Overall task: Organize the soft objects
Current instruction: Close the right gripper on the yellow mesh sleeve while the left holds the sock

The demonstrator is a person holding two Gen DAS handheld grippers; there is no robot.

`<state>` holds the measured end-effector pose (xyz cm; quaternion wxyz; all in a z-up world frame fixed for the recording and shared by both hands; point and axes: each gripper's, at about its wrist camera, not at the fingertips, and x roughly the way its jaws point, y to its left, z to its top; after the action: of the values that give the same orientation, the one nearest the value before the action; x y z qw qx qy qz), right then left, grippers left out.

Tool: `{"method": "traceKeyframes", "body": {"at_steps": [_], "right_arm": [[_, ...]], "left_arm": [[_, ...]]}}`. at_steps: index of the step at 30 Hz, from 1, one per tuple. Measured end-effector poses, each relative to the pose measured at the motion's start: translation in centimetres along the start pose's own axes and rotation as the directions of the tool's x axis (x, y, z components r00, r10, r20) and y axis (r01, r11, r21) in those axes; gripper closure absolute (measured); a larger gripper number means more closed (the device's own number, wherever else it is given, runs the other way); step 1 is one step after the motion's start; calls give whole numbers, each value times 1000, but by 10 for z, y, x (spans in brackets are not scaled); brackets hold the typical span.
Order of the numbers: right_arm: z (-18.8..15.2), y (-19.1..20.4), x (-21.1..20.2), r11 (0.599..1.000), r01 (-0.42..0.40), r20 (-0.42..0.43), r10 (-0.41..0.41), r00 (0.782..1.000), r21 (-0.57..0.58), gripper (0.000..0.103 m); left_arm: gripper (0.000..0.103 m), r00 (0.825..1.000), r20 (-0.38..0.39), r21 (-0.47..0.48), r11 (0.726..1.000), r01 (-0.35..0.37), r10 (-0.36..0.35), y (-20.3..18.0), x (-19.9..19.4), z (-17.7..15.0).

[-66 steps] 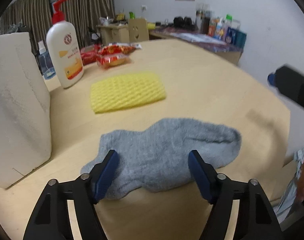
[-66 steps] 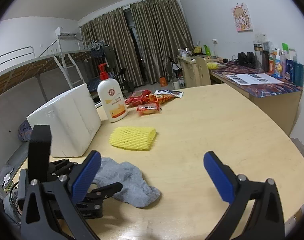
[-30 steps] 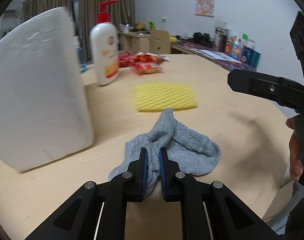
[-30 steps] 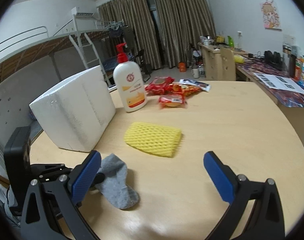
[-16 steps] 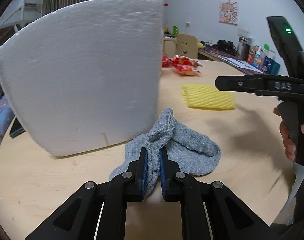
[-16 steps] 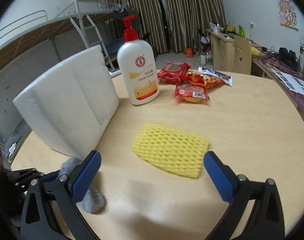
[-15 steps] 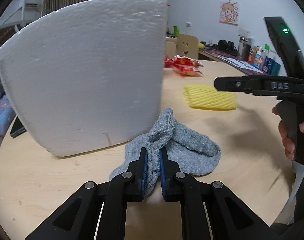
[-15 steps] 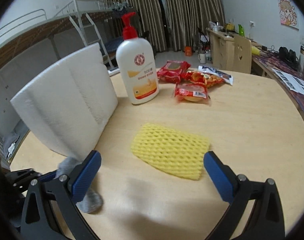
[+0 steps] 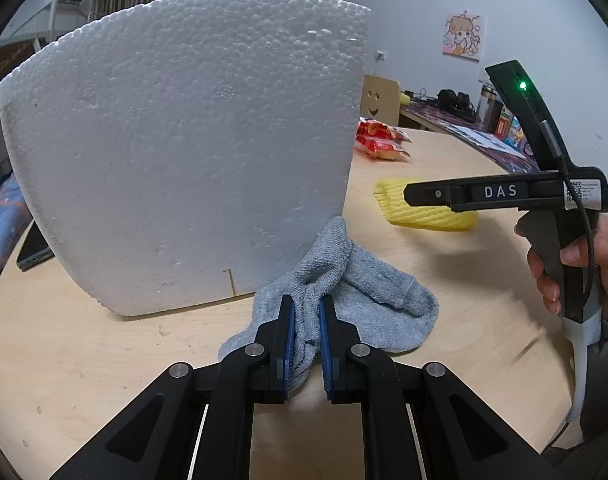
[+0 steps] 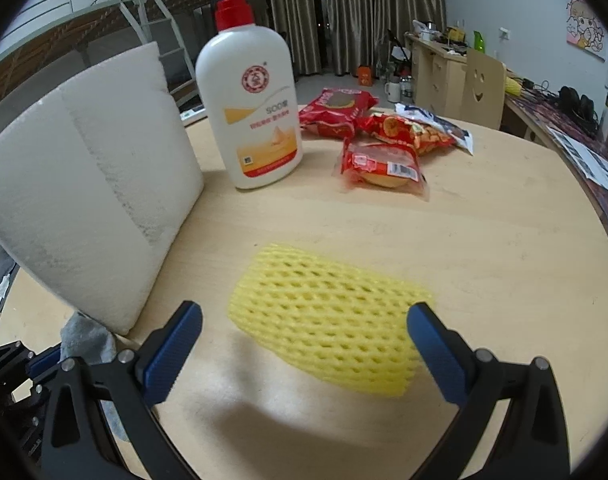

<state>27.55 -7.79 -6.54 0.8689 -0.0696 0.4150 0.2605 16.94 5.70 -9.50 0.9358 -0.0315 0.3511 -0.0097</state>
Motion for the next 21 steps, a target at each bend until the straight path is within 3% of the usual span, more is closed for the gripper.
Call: {"method": "traceKeyframes", "body": {"at_steps": [13, 19, 20, 21], "right_arm": [[-1, -2, 17, 1000, 7, -35, -7, 999, -7, 5], [-4, -10, 12, 999, 34, -15, -34, 999, 1, 24], [-5, -10, 11, 999, 41, -14, -41, 999, -5, 30], [-6, -11, 10, 999, 51, -11, -51, 999, -8, 42]], "left_arm": [[91, 1000, -4, -3, 1000, 3, -3, 0, 2, 1], [91, 1000, 1, -5, 1000, 4, -4, 0, 2, 0], [91, 1000, 3, -6, 1000, 3, -3, 0, 1, 0], [91, 1000, 6, -5, 1000, 4, -4, 0, 1, 0]]}}
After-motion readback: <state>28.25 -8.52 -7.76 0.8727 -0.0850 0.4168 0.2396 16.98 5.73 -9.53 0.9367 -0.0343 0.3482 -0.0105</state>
